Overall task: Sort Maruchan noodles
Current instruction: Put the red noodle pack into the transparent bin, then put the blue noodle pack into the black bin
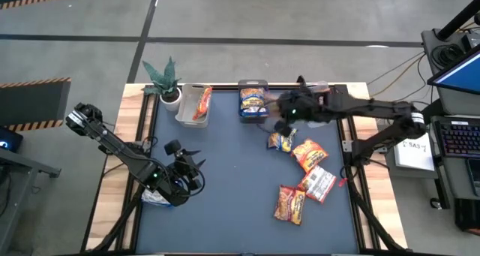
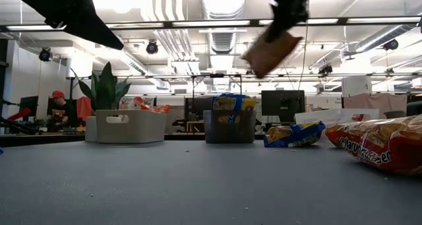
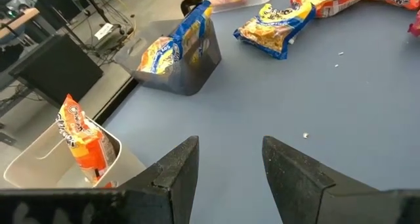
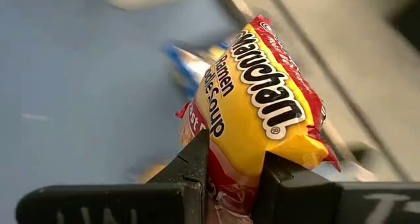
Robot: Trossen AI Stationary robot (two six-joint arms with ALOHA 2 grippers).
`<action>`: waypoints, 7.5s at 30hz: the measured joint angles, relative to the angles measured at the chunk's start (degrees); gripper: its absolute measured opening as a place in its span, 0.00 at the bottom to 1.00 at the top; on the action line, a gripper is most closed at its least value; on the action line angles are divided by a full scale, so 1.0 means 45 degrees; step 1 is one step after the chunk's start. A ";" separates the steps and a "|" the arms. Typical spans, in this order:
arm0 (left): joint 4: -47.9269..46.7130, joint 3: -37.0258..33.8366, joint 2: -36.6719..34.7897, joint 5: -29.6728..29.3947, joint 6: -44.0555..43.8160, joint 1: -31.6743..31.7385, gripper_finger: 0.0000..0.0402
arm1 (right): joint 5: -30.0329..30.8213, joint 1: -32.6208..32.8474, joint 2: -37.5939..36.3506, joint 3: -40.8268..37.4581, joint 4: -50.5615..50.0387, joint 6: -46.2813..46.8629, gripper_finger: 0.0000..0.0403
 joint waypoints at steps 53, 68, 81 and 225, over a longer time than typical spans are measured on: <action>0.0346 -0.0534 0.0000 -0.0053 -0.0101 0.0003 0.38 | 0.1541 -0.5202 0.1363 -0.3321 -0.5631 -1.5447 0.13; 0.0345 -0.0534 0.0000 -0.0053 -0.0101 0.0002 0.38 | 0.0537 -0.4715 0.1368 -0.3612 -0.4561 -1.4171 0.21; 0.0458 -0.0534 0.0000 -0.0053 -0.0101 0.0004 0.38 | 0.0559 -0.4658 0.1368 -0.3378 -0.4476 -1.3857 0.42; 1.3776 -0.0865 0.6011 0.6137 0.6382 0.4104 0.07 | -0.4582 0.0856 -0.1751 -0.7791 0.7315 0.5380 0.14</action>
